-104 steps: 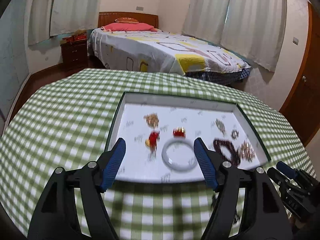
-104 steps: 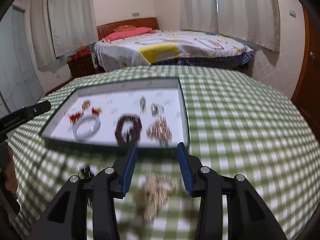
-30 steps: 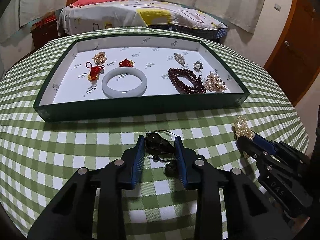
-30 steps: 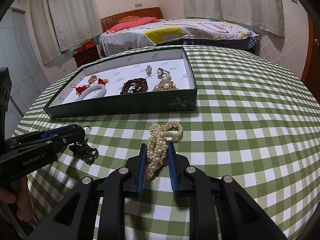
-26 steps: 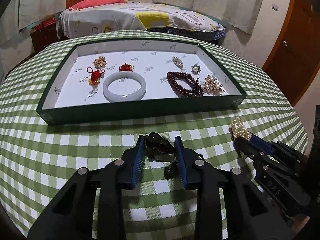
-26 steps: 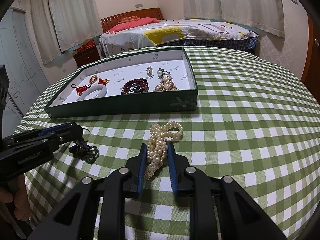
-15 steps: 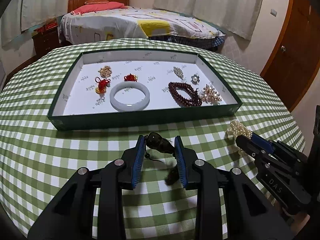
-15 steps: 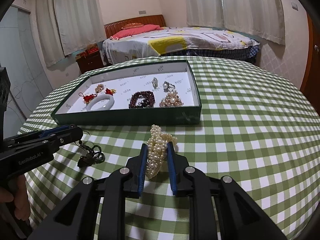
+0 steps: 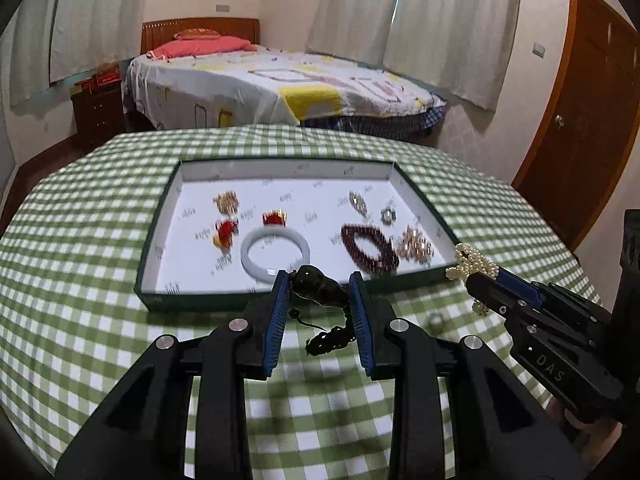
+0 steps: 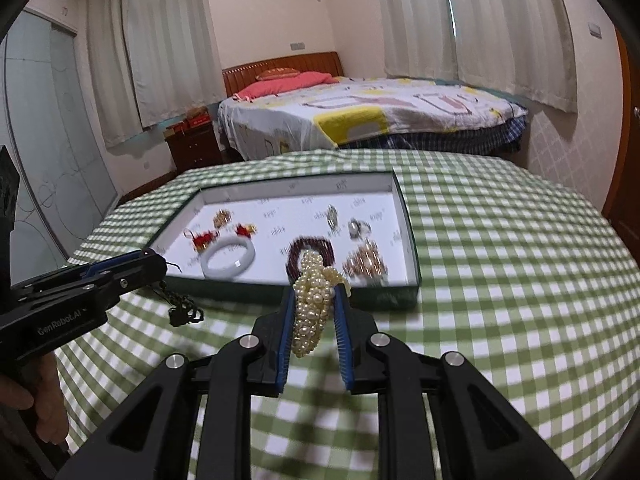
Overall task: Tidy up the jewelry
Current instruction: 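Carry the pearl necklace and black cord necklace over the box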
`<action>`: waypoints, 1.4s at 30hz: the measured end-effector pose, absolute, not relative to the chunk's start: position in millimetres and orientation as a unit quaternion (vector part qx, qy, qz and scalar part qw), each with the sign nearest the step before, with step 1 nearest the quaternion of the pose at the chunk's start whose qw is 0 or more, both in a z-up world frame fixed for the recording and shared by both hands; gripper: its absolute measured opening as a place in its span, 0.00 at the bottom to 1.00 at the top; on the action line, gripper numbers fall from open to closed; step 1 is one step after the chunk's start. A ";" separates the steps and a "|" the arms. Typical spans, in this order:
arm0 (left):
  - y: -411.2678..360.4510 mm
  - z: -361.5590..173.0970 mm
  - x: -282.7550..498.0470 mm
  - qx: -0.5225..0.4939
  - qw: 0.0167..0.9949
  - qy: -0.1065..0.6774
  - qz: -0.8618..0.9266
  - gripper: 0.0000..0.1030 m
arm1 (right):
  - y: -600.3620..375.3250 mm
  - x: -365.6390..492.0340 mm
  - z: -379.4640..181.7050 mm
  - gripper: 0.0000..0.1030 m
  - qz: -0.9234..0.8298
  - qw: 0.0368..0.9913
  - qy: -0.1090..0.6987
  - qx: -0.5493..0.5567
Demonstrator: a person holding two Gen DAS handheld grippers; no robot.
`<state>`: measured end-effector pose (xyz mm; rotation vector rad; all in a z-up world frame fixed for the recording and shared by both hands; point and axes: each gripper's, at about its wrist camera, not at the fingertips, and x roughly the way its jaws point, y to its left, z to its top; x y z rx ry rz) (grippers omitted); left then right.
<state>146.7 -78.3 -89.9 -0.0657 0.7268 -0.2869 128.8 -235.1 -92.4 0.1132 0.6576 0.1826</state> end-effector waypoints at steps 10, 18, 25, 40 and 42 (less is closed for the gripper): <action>-70.3 -56.9 180.4 -0.034 0.943 0.304 -0.133 0.29 | -216.5 170.4 -44.0 0.20 0.109 0.959 0.259 0.036; -61.0 -38.8 213.1 -0.036 0.954 0.274 -0.114 0.29 | -206.2 201.3 -27.0 0.20 0.115 0.966 0.231 0.027; -63.3 -37.6 248.0 -0.034 0.958 0.267 -0.101 0.29 | -198.4 230.2 -21.6 0.20 0.120 0.968 0.219 0.014; -75.8 -88.1 324.7 -0.011 0.940 0.333 -0.070 0.29 | -190.4 291.8 -68.3 0.20 0.111 0.955 0.275 0.018; -78.7 -92.8 331.1 -0.005 0.938 0.341 -0.067 0.29 | -190.2 297.2 -73.2 0.20 0.109 0.953 0.282 0.021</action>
